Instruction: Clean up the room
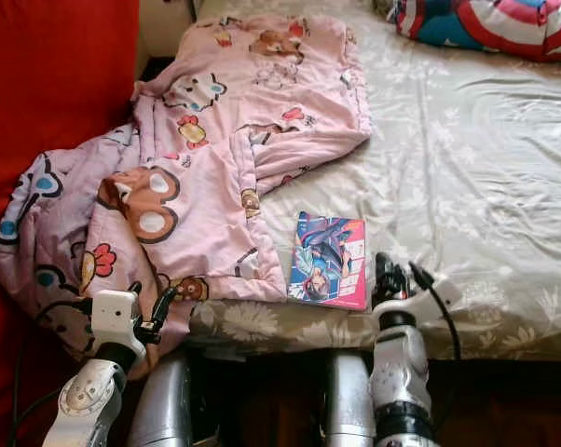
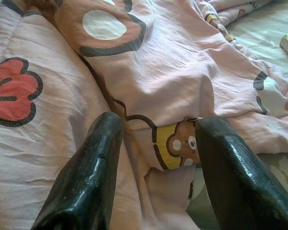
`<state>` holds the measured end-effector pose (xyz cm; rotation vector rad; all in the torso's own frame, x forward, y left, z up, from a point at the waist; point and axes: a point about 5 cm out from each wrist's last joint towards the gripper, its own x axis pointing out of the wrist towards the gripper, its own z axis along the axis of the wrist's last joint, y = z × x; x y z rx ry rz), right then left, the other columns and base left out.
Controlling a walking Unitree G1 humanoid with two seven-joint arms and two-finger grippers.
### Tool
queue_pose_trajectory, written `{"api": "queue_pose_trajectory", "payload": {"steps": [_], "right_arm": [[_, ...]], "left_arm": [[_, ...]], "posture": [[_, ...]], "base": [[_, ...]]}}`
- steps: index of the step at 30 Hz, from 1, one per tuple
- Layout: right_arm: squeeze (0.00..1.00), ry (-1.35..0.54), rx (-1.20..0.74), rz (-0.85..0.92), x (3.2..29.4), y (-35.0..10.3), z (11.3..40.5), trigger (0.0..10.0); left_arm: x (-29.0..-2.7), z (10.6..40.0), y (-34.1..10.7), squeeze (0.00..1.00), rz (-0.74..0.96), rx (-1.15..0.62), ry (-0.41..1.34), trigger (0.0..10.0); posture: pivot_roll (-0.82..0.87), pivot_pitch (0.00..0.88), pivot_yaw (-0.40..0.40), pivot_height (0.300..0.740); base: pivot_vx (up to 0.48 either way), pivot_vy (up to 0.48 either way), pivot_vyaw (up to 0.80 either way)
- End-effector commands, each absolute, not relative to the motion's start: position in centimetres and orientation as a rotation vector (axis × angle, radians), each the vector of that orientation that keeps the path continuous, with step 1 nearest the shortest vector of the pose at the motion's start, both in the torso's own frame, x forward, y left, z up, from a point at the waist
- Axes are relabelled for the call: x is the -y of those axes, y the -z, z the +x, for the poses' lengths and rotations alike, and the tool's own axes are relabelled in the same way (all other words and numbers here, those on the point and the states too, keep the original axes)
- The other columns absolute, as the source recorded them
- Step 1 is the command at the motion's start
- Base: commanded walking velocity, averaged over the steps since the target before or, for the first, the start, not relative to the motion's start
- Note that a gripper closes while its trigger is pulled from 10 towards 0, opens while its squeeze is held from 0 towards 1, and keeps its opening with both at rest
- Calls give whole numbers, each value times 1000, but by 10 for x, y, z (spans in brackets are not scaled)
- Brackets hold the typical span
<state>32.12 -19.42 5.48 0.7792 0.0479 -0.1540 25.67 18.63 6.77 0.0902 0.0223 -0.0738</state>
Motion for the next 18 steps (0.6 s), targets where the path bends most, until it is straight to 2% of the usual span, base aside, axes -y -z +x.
{"api": "queue_pose_trajectory", "payload": {"steps": [1, 2, 3, 11, 12, 13, 14, 15, 18], "right_arm": [[0, 185, -146, 796, 192, -40, 318, 10000], [357, 207, -178, 808, 192, -37, 318, 10000], [1000, 248, -225, 827, 194, -31, 318, 10000], [1000, 236, -297, 808, 190, -26, 320, 10000], [882, 222, -299, 804, 188, -28, 322, 10000], [882, 213, -300, 801, 186, -29, 324, 10000], [141, 199, -289, 801, 185, -32, 326, 10000], [0, 189, -279, 802, 185, -34, 328, 10000], [0, 179, -260, 810, 184, -38, 332, 10000]], "left_arm": [[-189, 253, -63, 0, 106, -43, 71, 10000], [-189, 252, -63, 0, 107, -44, 71, 10000], [-190, 252, -62, 0, 109, -47, 70, 10000], [-191, 248, -63, 0, 114, -48, 71, 10000], [-191, 248, -63, 0, 116, -49, 70, 10000], [-192, 247, -63, 0, 118, -49, 69, 10000], [-193, 246, -63, 0, 119, -50, 68, 10000], [-193, 246, -63, 0, 120, -51, 67, 10000], [-194, 245, -63, 0, 121, -52, 67, 10000]], "posture": [[-7, 177, 28, 552], [-7, 177, 28, 552], [-1, 182, 30, 552], [21, 193, 34, 552], [25, 194, 35, 552], [25, 194, 35, 552], [27, 197, 36, 552], [30, 199, 37, 552], [30, 200, 37, 552]], "base": [[0, 0, 0], [0, 0, 0], [0, 0, 0], [0, 0, 0], [0, 0, 0], [0, 0, 0], [0, 0, 0], [0, 0, 0], [0, 0, 0]]}}
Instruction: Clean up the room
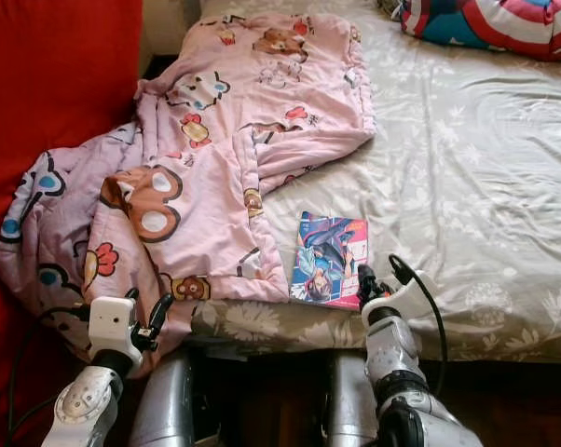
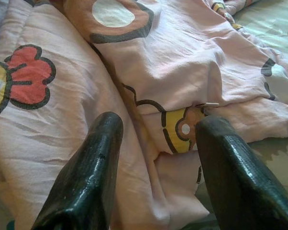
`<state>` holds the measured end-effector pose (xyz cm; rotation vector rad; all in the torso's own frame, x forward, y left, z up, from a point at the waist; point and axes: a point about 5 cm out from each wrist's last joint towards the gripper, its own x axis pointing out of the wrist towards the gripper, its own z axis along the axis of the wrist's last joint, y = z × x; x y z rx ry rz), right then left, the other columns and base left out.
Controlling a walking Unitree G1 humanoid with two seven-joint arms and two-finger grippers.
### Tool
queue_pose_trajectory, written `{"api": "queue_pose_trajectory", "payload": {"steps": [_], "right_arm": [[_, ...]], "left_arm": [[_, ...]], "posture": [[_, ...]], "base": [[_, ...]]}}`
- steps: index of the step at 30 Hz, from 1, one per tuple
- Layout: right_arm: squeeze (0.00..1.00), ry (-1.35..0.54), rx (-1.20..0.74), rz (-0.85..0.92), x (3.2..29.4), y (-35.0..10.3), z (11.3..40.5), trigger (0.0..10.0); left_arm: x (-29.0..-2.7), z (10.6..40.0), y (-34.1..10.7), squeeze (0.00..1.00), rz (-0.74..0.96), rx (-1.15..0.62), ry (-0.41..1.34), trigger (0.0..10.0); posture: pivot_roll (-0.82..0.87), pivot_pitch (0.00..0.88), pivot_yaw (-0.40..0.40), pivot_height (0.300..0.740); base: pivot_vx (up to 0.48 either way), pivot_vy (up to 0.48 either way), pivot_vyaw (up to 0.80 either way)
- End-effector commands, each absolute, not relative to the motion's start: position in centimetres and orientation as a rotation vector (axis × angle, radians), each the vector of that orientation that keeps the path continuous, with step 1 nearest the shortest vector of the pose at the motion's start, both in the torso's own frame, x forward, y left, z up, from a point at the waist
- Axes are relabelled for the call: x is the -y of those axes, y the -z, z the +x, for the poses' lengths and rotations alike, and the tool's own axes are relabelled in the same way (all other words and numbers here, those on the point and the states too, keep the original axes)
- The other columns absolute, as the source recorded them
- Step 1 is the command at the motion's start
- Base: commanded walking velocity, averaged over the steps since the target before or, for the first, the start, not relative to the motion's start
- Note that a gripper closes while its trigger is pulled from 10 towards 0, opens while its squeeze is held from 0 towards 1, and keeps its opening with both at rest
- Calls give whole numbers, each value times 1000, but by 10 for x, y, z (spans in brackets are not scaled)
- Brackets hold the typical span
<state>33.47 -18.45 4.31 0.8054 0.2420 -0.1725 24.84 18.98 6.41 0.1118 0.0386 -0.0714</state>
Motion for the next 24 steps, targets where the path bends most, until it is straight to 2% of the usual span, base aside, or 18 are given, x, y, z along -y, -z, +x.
{"api": "queue_pose_trajectory", "payload": {"steps": [1, 6, 13, 24], "right_arm": [[0, 178, -241, 809, 184, -42, 334, 10000], [0, 138, -153, 836, 182, -58, 344, 10000], [0, 128, -269, 812, 178, -45, 339, 10000], [0, 168, -302, 818, 182, -31, 328, 10000]], "left_arm": [[-194, 244, -63, 0, 121, -52, 67, 10000], [-194, 243, -63, 0, 124, -57, 69, 10000], [-193, 238, -63, 0, 123, -60, 70, 10000], [-200, 222, -62, 0, 139, -87, 61, 10000]], "posture": [[33, 203, 39, 552], [30, 202, 41, 552], [46, 210, 39, 552], [71, 257, 49, 552]], "base": [[0, 0, 0], [0, 0, 0], [0, 0, 0], [0, 0, 0]]}}
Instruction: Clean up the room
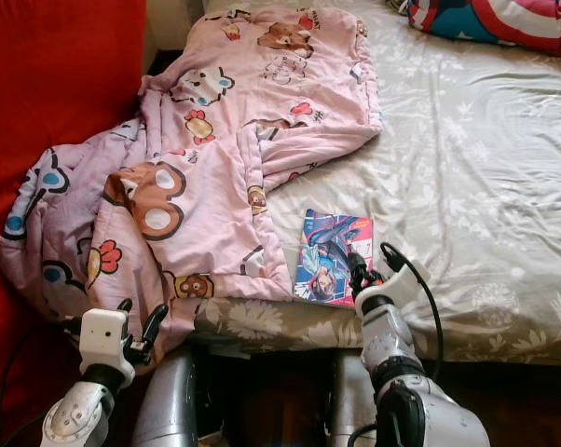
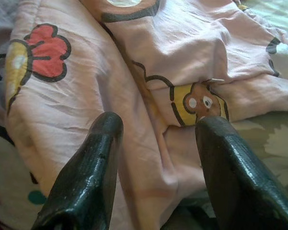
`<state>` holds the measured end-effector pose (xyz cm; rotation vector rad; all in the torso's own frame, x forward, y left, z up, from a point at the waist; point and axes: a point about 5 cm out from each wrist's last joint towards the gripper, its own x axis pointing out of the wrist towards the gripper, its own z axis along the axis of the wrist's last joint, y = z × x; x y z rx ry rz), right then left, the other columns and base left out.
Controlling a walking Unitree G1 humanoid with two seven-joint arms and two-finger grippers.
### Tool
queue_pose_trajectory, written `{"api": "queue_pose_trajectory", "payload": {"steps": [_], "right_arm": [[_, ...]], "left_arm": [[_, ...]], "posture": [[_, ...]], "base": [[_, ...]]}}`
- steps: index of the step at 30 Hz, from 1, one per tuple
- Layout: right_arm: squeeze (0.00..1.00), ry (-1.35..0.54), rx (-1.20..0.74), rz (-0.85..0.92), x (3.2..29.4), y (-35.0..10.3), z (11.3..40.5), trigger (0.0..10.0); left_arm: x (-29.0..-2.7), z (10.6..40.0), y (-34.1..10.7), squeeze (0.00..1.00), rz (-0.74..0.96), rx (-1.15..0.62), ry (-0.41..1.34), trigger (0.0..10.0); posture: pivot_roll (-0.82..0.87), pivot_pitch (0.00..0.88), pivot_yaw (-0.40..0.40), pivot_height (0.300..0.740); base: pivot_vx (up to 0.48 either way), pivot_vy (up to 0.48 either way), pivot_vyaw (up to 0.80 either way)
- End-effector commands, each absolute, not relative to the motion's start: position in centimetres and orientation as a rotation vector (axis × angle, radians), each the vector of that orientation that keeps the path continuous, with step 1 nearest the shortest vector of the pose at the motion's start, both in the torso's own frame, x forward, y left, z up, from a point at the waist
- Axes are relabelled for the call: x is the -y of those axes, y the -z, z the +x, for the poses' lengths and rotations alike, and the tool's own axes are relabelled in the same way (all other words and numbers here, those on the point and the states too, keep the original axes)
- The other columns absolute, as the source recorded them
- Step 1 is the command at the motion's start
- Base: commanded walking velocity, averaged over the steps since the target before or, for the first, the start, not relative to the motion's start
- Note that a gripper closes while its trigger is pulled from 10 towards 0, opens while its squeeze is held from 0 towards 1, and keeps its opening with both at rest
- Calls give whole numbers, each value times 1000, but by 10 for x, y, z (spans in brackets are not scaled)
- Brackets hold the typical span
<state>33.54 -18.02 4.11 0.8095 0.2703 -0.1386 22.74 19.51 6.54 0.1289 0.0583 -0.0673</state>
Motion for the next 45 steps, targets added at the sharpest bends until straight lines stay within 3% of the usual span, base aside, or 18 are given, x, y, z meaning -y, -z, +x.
{"api": "queue_pose_trajectory", "payload": {"steps": [1, 17, 32, 33, 34, 36, 37, 38, 45], "right_arm": [[0, 176, -300, 825, 183, -30, 326, 10000], [0, 256, -281, 872, 195, -17, 312, 10000], [0, 130, -420, 879, 166, -4, 306, 10000], [0, 114, -421, 880, 164, -4, 306, 8392], [0, 103, -421, 882, 162, -4, 305, 4706], [0, 83, -418, 882, 159, -4, 306, 627], [0, 76, -418, 883, 158, -4, 306, 627], [0, 70, -420, 883, 157, -4, 306, 0], [0, 57, -420, 879, 157, -5, 306, 0]], "left_arm": [[-201, 221, -62, 0, 140, -92, 60, 10000], [-201, 214, -63, 0, 143, -117, 64, 10000], [-201, 214, -64, 0, 159, -120, 69, 10000], [-201, 214, -64, 0, 158, -120, 69, 10000], [-201, 214, -64, 0, 158, -120, 69, 10000], [-200, 214, -64, 0, 158, -120, 70, 10000], [-200, 214, -64, 0, 158, -121, 70, 10000], [-200, 214, -64, 0, 159, -121, 70, 10000], [-200, 215, -64, 0, 158, -122, 70, 10000]], "posture": [[72, 261, 50, 552], [75, 284, 59, 552], [89, 284, 56, 552], [89, 284, 56, 552], [89, 284, 56, 552], [89, 284, 56, 552], [89, 284, 56, 552], [89, 284, 56, 552], [89, 283, 55, 552]], "base": [[0, 0, 0], [0, 0, 0], [0, 0, 0], [0, 0, 0], [0, 0, 0], [0, 0, 0], [0, 0, 0], [0, 0, 0], [0, 0, 0]]}}
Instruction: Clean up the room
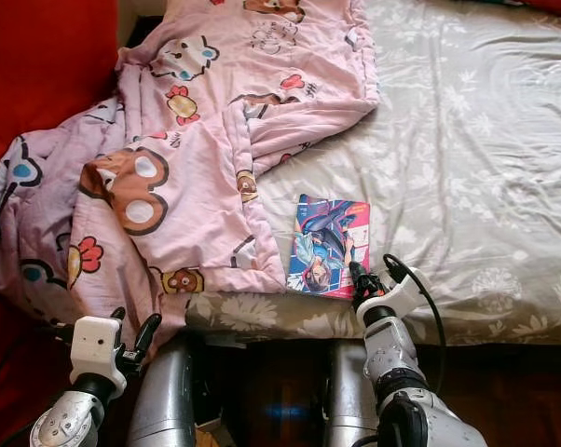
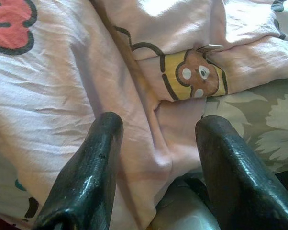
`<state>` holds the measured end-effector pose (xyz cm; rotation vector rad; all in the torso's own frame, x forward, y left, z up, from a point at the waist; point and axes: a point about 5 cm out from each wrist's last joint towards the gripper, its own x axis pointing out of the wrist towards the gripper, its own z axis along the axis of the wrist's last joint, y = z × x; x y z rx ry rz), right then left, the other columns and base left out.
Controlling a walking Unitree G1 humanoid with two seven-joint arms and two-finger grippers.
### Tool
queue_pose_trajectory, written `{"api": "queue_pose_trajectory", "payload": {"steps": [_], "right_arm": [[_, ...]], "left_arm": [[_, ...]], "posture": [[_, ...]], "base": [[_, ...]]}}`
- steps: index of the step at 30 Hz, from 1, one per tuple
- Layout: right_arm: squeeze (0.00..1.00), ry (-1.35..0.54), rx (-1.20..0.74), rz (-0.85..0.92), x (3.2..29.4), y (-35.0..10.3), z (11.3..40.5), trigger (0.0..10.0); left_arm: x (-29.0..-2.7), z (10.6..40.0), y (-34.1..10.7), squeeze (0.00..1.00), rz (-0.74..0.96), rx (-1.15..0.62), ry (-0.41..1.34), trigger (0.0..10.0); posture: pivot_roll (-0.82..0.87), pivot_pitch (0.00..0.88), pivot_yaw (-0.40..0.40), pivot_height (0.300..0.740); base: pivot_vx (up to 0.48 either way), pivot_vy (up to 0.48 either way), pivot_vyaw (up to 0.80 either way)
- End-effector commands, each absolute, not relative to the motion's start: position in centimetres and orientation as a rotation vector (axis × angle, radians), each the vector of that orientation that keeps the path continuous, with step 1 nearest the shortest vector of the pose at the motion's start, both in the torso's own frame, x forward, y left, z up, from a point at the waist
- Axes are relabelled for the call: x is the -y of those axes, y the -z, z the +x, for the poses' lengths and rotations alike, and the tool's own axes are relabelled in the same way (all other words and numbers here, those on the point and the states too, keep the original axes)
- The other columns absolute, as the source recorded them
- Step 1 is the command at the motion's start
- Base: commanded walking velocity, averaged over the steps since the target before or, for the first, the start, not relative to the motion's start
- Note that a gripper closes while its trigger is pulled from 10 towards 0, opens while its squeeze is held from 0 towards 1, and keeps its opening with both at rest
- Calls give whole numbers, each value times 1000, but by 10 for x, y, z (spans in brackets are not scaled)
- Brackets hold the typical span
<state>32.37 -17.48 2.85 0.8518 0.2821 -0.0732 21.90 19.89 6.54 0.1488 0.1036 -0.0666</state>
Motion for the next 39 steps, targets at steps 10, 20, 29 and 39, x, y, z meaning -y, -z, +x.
{"api": "queue_pose_trajectory", "payload": {"steps": [10, 20, 29, 39], "right_arm": [[0, 53, -411, 881, 157, -5, 306, 0], [0, 38, -393, 871, 156, -9, 309, 0], [0, 38, -393, 871, 156, -9, 309, 0], [0, 38, -393, 871, 156, -9, 309, 0]], "left_arm": [[-200, 216, -63, 0, 158, -126, 71, 10000], [-199, 217, -62, 0, 155, -127, 71, 10000], [-199, 217, -62, 0, 155, -127, 71, 10000], [-199, 217, -62, 0, 155, -127, 71, 10000]], "posture": [[86, 279, 55, 552], [84, 274, 56, 552], [84, 274, 56, 552], [84, 274, 56, 552]], "base": [[0, 0, 0], [0, 0, 0], [0, 0, 0], [0, 0, 0]]}}
